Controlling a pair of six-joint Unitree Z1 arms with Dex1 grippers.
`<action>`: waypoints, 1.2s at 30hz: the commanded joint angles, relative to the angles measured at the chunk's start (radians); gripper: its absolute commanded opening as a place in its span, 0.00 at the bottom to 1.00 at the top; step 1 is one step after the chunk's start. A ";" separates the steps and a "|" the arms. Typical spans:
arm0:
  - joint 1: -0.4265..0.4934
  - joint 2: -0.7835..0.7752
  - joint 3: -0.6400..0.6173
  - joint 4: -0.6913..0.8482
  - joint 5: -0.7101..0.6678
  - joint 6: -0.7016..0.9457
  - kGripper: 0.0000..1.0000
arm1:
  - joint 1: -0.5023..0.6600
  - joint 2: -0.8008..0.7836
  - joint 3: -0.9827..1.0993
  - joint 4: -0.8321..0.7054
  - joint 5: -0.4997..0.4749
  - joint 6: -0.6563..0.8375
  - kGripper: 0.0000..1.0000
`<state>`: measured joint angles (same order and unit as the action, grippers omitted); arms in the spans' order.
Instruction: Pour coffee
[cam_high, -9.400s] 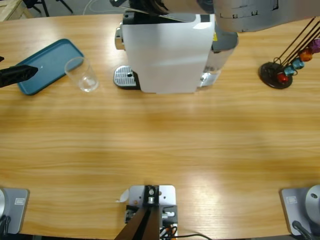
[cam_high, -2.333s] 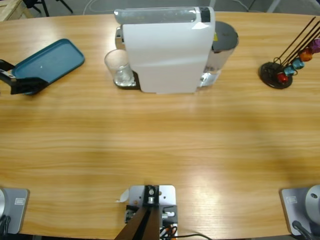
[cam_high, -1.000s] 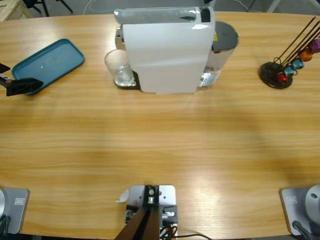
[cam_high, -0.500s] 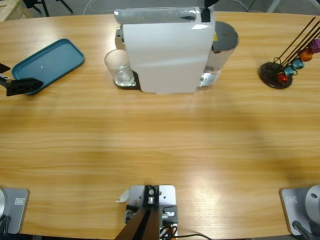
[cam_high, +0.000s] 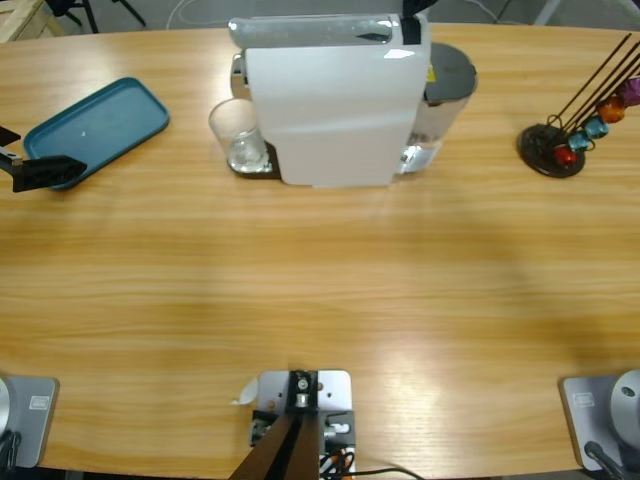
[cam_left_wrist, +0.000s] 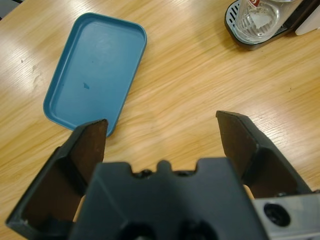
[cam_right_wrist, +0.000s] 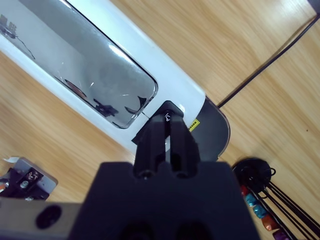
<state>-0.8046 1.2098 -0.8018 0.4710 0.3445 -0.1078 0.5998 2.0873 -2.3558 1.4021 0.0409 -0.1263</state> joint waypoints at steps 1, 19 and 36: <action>-0.008 -0.022 0.039 -0.008 0.019 -0.004 0.94 | 0.012 -0.074 0.005 -0.061 0.000 0.010 0.00; -0.008 -0.026 0.041 -0.012 0.018 -0.003 0.94 | 0.012 -0.167 0.127 -0.050 0.048 0.008 1.00; -0.008 -0.026 0.043 -0.015 0.018 -0.003 0.94 | 0.012 -0.196 0.167 -0.048 0.027 0.008 1.00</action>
<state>-0.8050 1.2092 -0.8001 0.4667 0.3450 -0.1078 0.6038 1.9258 -2.2307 1.3479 0.0754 -0.1239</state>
